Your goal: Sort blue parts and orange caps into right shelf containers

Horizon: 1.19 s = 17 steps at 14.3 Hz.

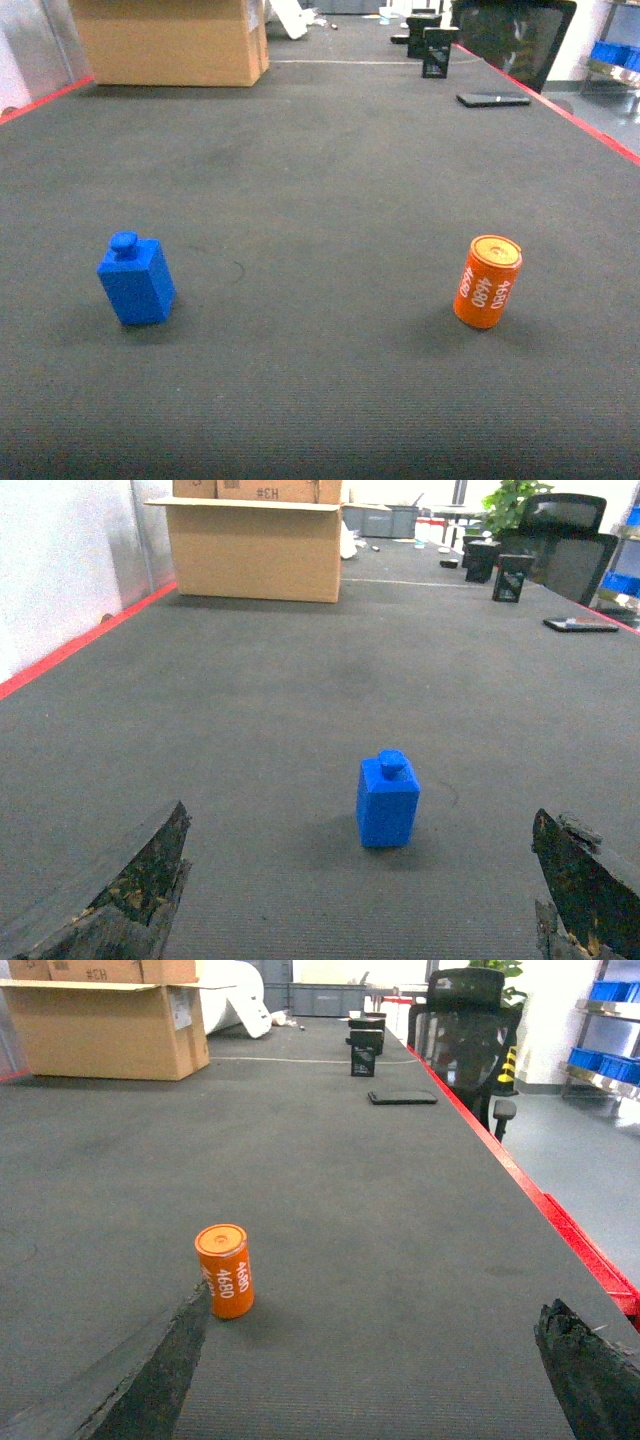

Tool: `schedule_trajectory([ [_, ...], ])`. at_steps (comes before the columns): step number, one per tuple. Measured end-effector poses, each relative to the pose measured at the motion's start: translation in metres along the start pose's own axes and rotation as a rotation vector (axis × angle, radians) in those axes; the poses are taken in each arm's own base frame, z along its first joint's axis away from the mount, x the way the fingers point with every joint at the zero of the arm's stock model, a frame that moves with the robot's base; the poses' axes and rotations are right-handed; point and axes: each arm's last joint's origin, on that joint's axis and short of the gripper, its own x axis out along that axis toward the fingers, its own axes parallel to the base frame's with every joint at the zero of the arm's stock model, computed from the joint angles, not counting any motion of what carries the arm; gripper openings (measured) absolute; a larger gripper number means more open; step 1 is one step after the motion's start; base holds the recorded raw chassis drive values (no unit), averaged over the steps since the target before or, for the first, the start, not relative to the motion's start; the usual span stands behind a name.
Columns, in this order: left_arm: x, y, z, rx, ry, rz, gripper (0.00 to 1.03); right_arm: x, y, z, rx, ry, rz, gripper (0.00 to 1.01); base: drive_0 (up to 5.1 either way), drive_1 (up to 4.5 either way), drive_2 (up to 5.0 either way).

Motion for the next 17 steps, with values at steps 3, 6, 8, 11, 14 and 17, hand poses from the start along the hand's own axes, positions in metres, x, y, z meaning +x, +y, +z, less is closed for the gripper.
schedule_trajectory([
  [3, 0.0000, 0.0000, 0.0000, 0.000, 0.000, 0.000, 0.98, 0.0000, 0.0000, 0.0000, 0.000, 0.000, 0.000, 0.98, 0.0, 0.00, 0.0],
  [6, 0.0000, 0.0000, 0.0000, 0.000, 0.000, 0.000, 0.98, 0.0000, 0.0000, 0.0000, 0.000, 0.000, 0.000, 0.98, 0.0, 0.00, 0.0],
  [8, 0.0000, 0.0000, 0.0000, 0.000, 0.000, 0.000, 0.98, 0.0000, 0.0000, 0.0000, 0.000, 0.000, 0.000, 0.98, 0.0, 0.00, 0.0],
  [11, 0.0000, 0.0000, 0.0000, 0.000, 0.000, 0.000, 0.98, 0.0000, 0.0000, 0.0000, 0.000, 0.000, 0.000, 0.98, 0.0, 0.00, 0.0],
  [14, 0.0000, 0.0000, 0.0000, 0.000, 0.000, 0.000, 0.98, 0.0000, 0.0000, 0.0000, 0.000, 0.000, 0.000, 0.98, 0.0, 0.00, 0.0],
  [17, 0.0000, 0.0000, 0.0000, 0.000, 0.000, 0.000, 0.98, 0.0000, 0.0000, 0.0000, 0.000, 0.000, 0.000, 0.98, 0.0, 0.00, 0.0],
])
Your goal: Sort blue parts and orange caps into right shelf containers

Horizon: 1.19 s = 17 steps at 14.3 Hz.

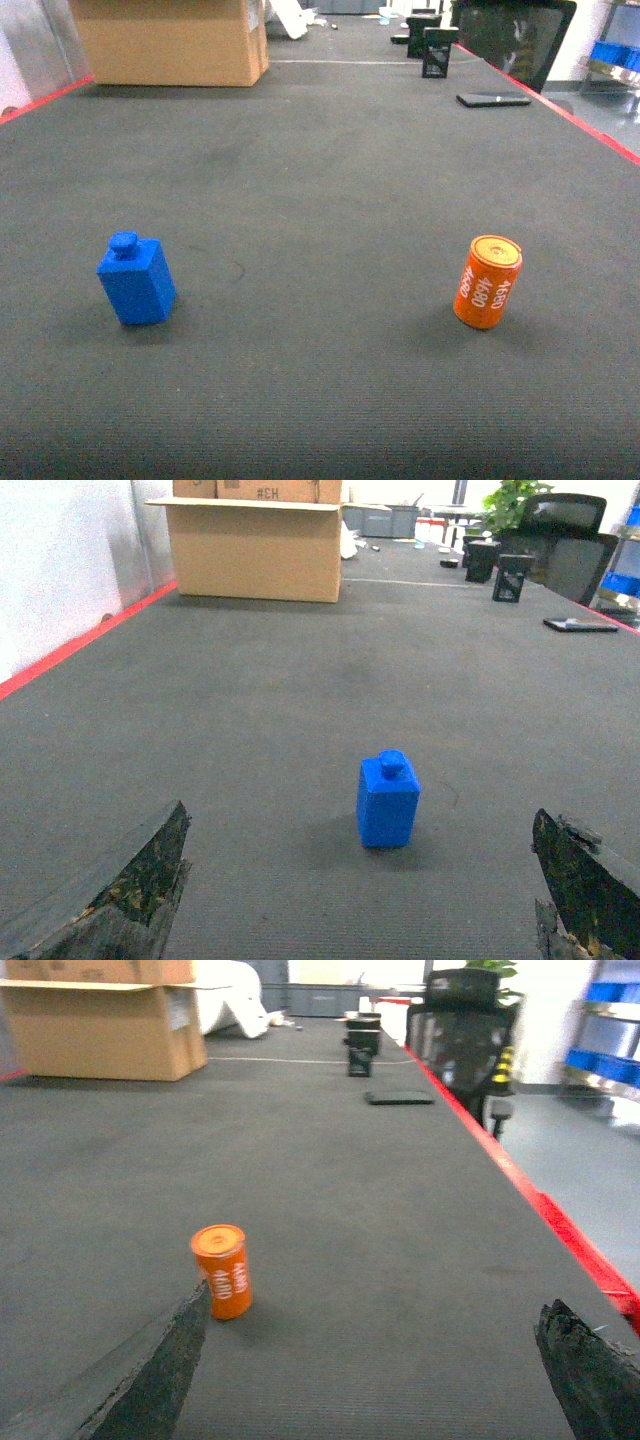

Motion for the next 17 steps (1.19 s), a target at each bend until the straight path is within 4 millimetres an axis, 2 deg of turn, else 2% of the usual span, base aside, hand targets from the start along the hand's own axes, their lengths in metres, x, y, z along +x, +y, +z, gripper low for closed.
schedule_trajectory([
  [1, 0.000, 0.000, -0.001, 0.000, 0.009, 0.008, 0.98, 0.002, 0.002, 0.002, -0.006, -0.012, -0.098, 0.98, 0.0, 0.00, 0.0],
  [2, 0.007, -0.006, 0.000, 0.014, 0.086, 0.137, 0.98, 0.011, 0.013, 0.005, -0.009, 0.007, -0.203, 0.98, 0.0, 0.00, 0.0],
  [4, 0.038, -0.026, 0.021, 0.022, 0.046, 0.263, 0.98, 0.036, 0.019, 0.012, 0.000, 0.003, -0.360, 0.98, 0.0, 0.00, 0.0],
  [6, 0.099, -0.051, 0.038, 0.000, -0.021, 0.171, 0.98, 0.087, 0.027, 0.032, 0.042, -0.032, -0.264, 0.98, 0.0, 0.00, 0.0],
  [7, 0.128, -0.059, 0.035, 0.008, -0.005, 0.137, 0.98, 0.112, 0.032, 0.030, 0.047, 0.008, -0.214, 0.98, 0.0, 0.00, 0.0],
  [8, 0.153, -0.064, 0.022, 0.040, 0.060, 0.122, 0.98, 0.135, 0.040, 0.021, 0.047, 0.074, -0.169, 0.98, 0.0, 0.00, 0.0],
  [10, 0.184, -0.067, 0.006, 0.078, 0.129, 0.117, 0.98, 0.174, 0.060, 0.014, 0.057, 0.132, -0.097, 0.98, 0.0, 0.00, 0.0],
  [12, 0.200, -0.070, 0.004, 0.070, 0.129, 0.121, 0.98, 0.199, 0.074, 0.005, 0.057, 0.182, -0.056, 0.98, 0.0, 0.00, 0.0],
  [14, 0.203, -0.070, 0.002, 0.070, 0.132, 0.122, 0.98, 0.204, 0.076, 0.002, 0.055, 0.193, -0.055, 0.98, 0.0, 0.00, 0.0],
  [17, 0.217, -0.072, -0.015, 0.055, 0.177, 0.130, 0.98, 0.229, 0.087, -0.016, 0.065, 0.253, -0.045, 0.98, 0.0, 0.00, 0.0],
])
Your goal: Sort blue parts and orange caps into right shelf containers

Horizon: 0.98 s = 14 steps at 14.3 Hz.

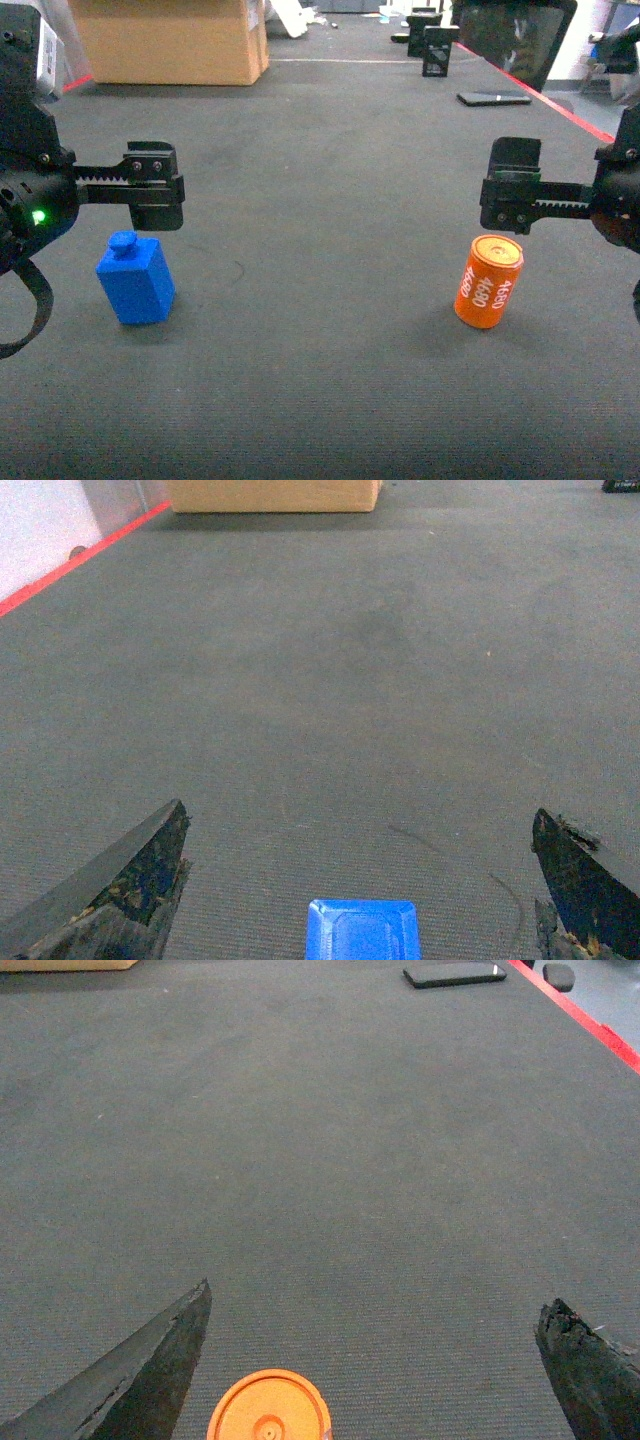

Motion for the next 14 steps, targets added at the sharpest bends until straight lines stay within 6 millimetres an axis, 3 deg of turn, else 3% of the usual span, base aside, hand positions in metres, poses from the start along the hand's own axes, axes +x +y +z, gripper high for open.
schedule_trajectory([
  [3, 0.019, 0.000, -0.021, -0.029, 0.052, 0.011, 0.98, 0.024, 0.015, -0.033, 0.008, 0.107, 0.025, 0.98, 0.0, 0.00, 0.0],
  [14, 0.031, 0.001, -0.072, -0.013, 0.170, 0.013, 0.98, 0.040, 0.022, -0.074, 0.012, 0.197, 0.000, 0.98, 0.0, 0.00, 0.0],
])
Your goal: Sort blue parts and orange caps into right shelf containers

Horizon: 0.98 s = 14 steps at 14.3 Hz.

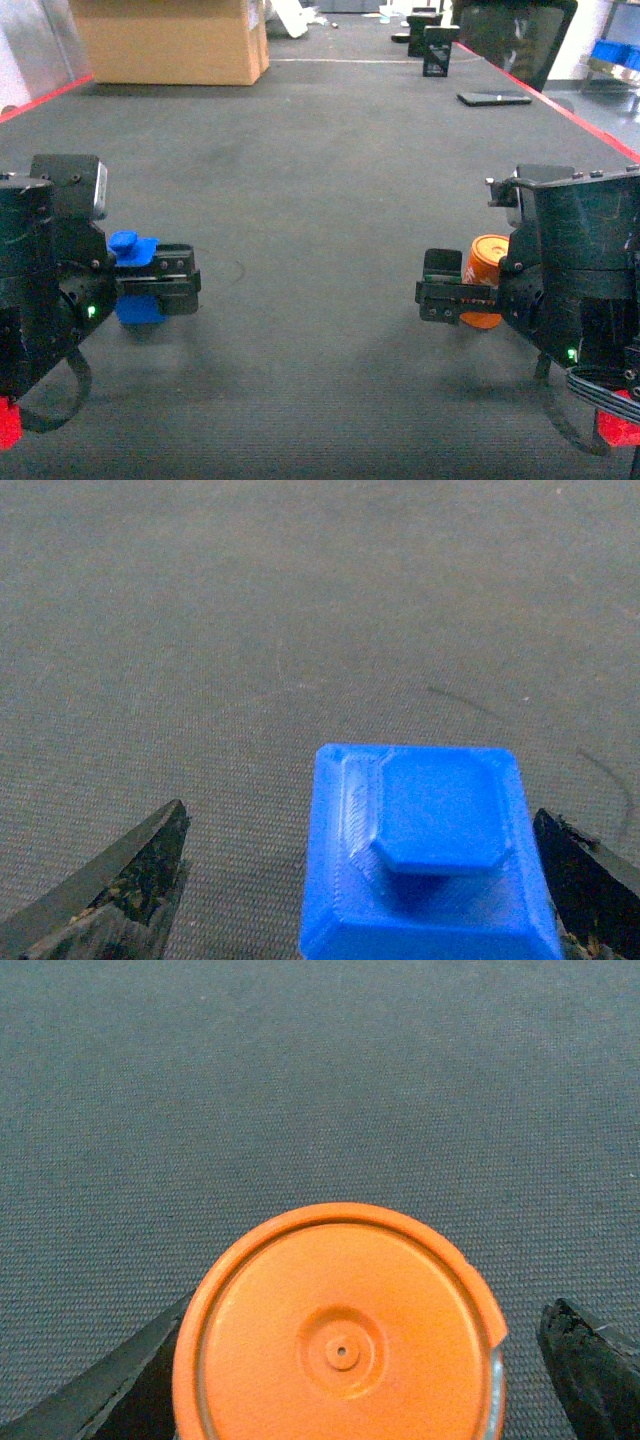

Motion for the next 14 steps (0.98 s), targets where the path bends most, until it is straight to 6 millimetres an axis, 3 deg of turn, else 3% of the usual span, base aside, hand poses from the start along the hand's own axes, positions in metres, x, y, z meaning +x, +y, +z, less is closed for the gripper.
schedule_trajectory([
  [2, 0.003, 0.002, -0.008, 0.006, 0.038, 0.009, 0.98, 0.002, 0.002, -0.001, -0.009, -0.007, -0.030, 0.98, 0.0, 0.00, 0.0],
  [3, 0.004, 0.001, -0.010, 0.008, 0.046, 0.011, 0.92, 0.002, 0.003, -0.001, -0.015, -0.008, -0.040, 0.97, 0.0, 0.00, 0.0],
  [8, 0.006, 0.001, -0.011, 0.004, 0.045, 0.013, 0.45, 0.002, 0.005, -0.002, -0.040, -0.001, -0.052, 0.48, 0.0, 0.00, 0.0],
  [11, 0.003, 0.000, -0.008, 0.001, 0.029, 0.005, 0.42, -0.006, 0.002, 0.000, -0.040, -0.008, -0.062, 0.44, 0.0, 0.00, 0.0],
  [14, -0.026, 0.005, 0.016, -0.045, -0.113, 0.014, 0.42, -0.045, -0.007, 0.022, 0.003, -0.115, -0.044, 0.44, 0.0, 0.00, 0.0],
])
